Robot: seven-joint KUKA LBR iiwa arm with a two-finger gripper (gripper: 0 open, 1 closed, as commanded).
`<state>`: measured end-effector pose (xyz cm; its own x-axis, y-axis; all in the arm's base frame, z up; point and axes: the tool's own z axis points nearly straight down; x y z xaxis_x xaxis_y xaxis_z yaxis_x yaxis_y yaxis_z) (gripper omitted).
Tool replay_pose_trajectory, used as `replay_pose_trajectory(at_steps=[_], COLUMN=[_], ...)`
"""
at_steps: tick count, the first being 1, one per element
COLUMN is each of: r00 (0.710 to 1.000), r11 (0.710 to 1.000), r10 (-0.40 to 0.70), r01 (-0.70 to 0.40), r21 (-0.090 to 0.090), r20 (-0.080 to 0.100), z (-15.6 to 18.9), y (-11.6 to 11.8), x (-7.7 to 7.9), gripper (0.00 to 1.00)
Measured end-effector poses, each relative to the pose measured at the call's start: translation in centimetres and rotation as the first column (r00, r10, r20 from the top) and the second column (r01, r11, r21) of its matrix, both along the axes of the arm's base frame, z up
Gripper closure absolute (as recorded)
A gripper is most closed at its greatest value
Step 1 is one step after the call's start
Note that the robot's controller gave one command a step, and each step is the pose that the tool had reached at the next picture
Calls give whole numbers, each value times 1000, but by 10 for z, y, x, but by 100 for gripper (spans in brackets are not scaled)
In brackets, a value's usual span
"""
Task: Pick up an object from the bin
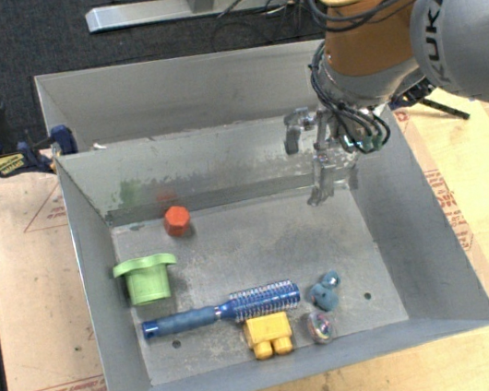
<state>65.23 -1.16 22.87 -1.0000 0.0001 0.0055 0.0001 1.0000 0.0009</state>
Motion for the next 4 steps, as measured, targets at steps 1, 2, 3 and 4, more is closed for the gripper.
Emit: replay_pose_trajectory(at_steps=[1, 2, 3, 4], r00=[1000, 968, 961, 962], r11=[1000, 968, 961, 962], r10=[-18, 250, 277, 274], r01=[18, -250, -277, -274], r21=[2, -1, 3, 0], r20=[-2, 4, 3, 6], z=[-82, -92, -141, -140], y=[49, 14, 62, 59], x=[-22, -92, -163, -161], gripper=[0, 0, 0, 100])
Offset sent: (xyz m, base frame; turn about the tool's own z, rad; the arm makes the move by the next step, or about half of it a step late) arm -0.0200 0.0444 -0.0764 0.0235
